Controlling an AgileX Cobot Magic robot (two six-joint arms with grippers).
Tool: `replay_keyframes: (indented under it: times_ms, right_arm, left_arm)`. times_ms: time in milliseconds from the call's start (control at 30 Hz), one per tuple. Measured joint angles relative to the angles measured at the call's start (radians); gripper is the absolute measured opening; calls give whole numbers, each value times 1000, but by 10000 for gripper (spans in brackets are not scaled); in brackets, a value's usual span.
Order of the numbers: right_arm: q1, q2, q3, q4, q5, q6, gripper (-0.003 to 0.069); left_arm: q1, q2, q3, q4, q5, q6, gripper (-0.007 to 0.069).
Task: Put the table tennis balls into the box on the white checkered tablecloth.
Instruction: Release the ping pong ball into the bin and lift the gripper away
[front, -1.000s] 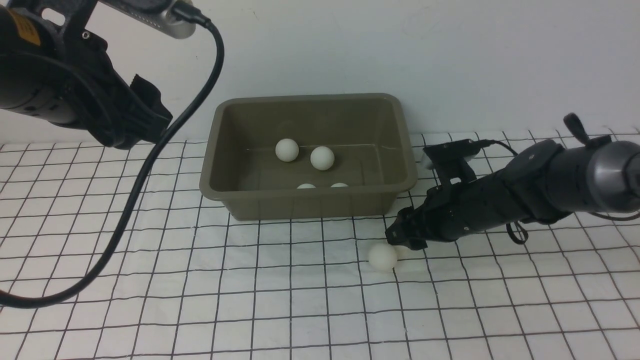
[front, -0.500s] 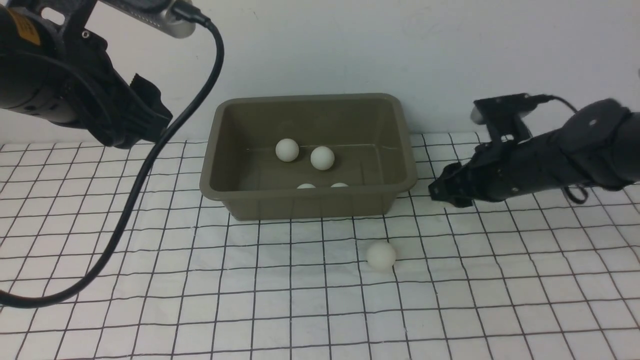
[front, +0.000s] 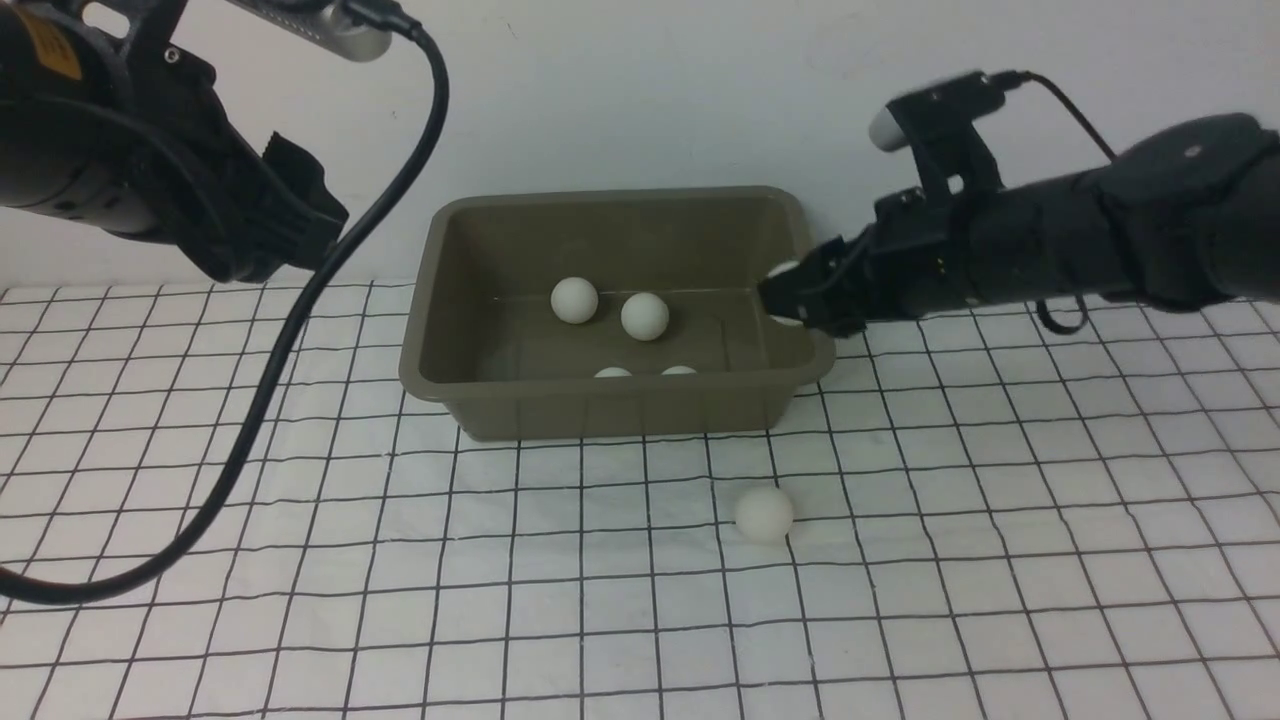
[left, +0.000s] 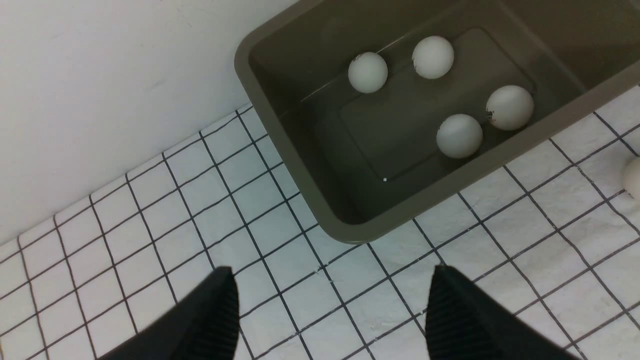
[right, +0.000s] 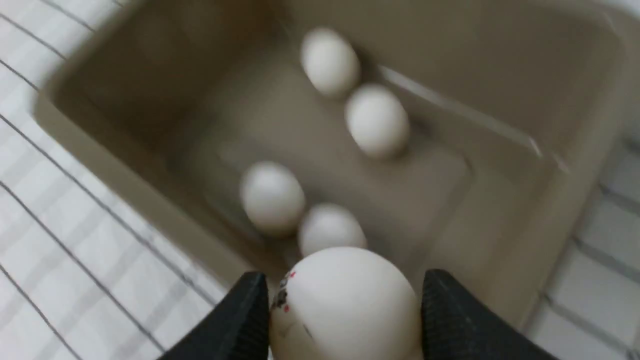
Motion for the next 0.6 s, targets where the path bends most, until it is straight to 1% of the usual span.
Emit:
replay_keyframes:
  times_ms: [133, 333, 500, 600]
  right_arm:
    - [19, 91, -137, 76, 8, -77, 354]
    - [19, 192, -239, 85, 45, -104, 356]
    - [19, 255, -278, 82, 84, -106, 434]
    - [13, 244, -280, 68, 93, -109, 461]
  left_arm:
    - [0, 0, 0, -1, -1, 0, 450]
    - [0, 0, 0, -2, -1, 0, 450]
    - [0, 0, 0, -2, -1, 0, 450]
    - [0, 0, 0, -3, -1, 0, 450]
